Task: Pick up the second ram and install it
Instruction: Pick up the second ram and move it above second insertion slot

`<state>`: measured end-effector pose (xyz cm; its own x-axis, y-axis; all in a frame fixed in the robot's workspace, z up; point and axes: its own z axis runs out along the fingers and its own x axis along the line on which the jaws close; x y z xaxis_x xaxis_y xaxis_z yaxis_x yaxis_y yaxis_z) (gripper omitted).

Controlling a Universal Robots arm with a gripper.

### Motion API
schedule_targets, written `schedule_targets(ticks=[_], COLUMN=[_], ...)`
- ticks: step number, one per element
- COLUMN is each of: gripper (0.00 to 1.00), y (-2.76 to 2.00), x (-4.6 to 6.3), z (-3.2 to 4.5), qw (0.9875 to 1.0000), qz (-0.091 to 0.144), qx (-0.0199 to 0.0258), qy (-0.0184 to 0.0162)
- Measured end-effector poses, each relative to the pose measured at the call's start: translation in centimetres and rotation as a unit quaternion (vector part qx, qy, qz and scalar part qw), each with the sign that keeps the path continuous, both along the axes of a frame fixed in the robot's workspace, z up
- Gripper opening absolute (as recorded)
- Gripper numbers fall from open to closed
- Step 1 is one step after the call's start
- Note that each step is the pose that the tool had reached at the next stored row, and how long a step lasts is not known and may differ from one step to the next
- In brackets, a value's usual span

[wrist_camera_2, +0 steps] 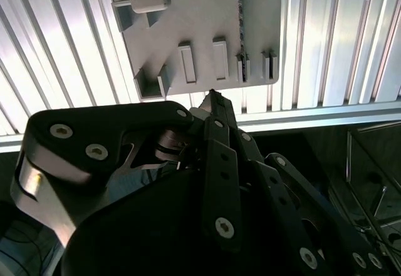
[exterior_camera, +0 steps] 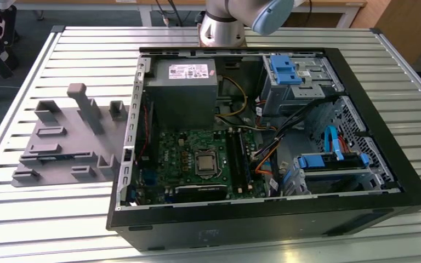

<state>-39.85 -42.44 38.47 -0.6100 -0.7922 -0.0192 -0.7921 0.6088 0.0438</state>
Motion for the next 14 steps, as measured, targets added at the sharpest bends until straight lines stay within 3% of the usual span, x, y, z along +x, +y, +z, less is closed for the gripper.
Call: schedule_targets(ticks=[14], gripper=[0.11], y=[0.00], x=[0.00], z=[0.00], qw=[1.0000], qz=[0.005], qx=[0.0000], qy=[0.0000])
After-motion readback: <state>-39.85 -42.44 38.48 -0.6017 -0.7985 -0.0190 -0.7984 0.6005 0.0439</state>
